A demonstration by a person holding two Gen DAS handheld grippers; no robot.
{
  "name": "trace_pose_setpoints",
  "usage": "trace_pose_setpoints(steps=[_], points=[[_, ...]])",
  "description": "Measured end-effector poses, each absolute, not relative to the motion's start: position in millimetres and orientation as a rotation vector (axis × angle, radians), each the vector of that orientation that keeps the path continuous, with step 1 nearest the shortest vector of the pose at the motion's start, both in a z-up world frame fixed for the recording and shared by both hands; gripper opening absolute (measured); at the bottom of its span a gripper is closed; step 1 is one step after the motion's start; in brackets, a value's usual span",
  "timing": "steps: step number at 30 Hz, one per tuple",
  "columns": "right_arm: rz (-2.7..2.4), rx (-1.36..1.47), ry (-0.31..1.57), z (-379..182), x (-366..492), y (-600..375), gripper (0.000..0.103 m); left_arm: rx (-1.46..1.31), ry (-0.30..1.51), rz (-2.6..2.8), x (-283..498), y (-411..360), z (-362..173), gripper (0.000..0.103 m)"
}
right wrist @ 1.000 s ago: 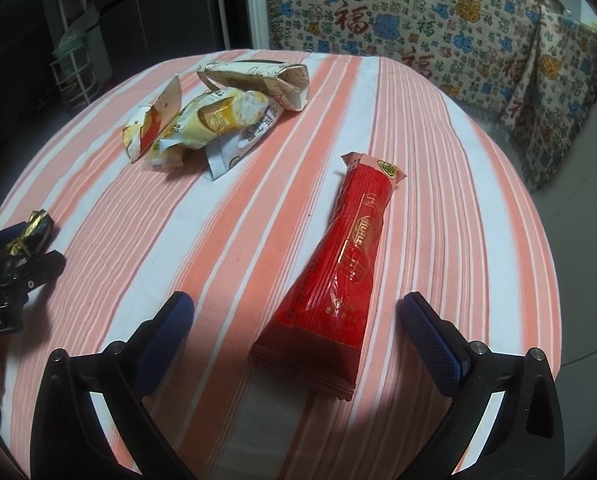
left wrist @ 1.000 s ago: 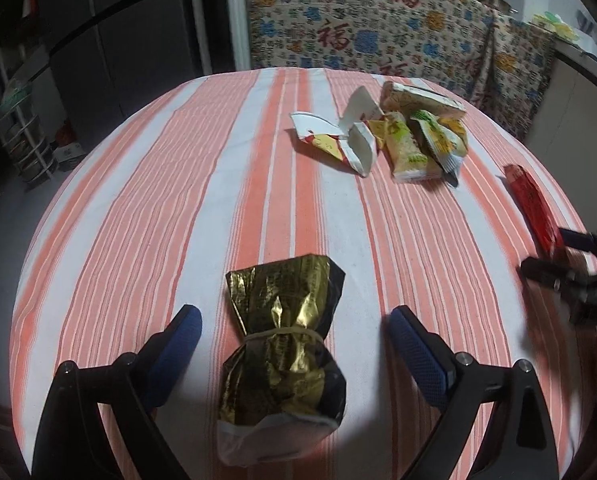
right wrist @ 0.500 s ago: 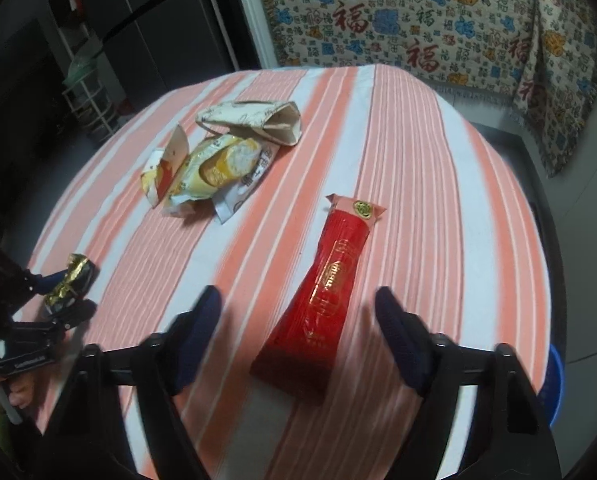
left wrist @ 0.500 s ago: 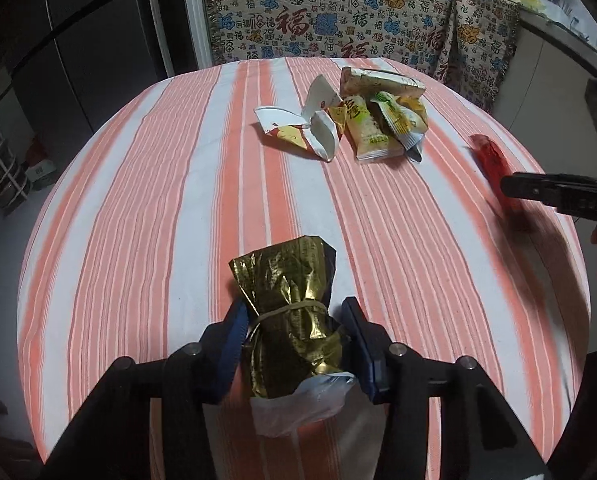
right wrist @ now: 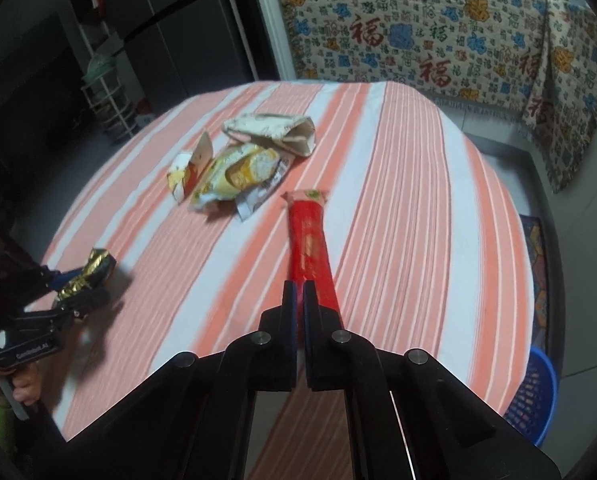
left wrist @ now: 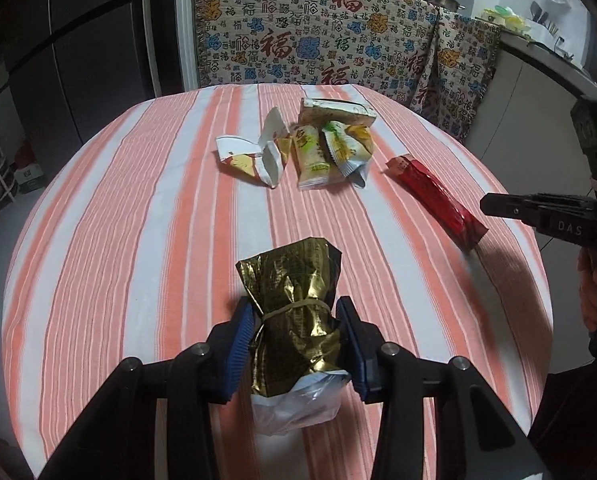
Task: Collect trash
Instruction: 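Carry the foil item and red bar over the wastebasket and open both tools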
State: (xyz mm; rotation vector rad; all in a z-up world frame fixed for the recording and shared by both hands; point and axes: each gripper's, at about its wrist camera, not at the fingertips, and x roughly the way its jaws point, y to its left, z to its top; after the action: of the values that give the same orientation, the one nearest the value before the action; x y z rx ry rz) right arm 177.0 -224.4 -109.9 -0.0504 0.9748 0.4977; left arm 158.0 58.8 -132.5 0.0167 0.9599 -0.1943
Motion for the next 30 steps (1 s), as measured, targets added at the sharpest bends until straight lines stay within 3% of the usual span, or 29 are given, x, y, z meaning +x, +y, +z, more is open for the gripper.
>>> trace_pose_setpoints(steps=[1,2,4,9,10,11,13,22,30], points=[[0.48,-0.053,0.96,-110.3,177.1,-225.1,0.01,0.013,0.96,-0.196,157.5,57.7,-132.8,0.043],[0.476,-0.055,0.948,-109.5,177.2,-224.8,0.03,0.005,0.961,-0.199,156.7,56.4,-133.1,0.043],[0.492,-0.06,0.923,-108.0,179.9,-218.7,0.05,-0.007,0.963,-0.2,155.2,54.3,-133.9,0.043],[0.461,-0.132,0.952,-128.6,204.2,-192.9,0.046,-0.012,0.98,-0.195,155.9,49.0,-139.3,0.043],[0.458,-0.136,0.968,-135.5,209.0,-190.5,0.038,-0.012,0.982,-0.194,155.6,48.7,-139.5,0.043],[0.461,-0.142,0.987,-142.1,212.8,-188.4,0.017,-0.014,0.983,-0.193,155.9,48.7,-139.3,0.043],[0.462,-0.119,0.968,-139.2,210.8,-192.1,0.012,-0.021,0.979,-0.196,155.0,47.9,-137.3,0.043],[0.502,0.073,0.91,-96.6,172.0,-251.1,0.011,-0.028,0.97,-0.291,156.4,3.9,-128.3,0.043],[0.358,0.152,0.885,-72.7,152.6,-348.8,0.011,0.031,0.935,-0.482,159.9,-92.4,-102.6,0.043]])
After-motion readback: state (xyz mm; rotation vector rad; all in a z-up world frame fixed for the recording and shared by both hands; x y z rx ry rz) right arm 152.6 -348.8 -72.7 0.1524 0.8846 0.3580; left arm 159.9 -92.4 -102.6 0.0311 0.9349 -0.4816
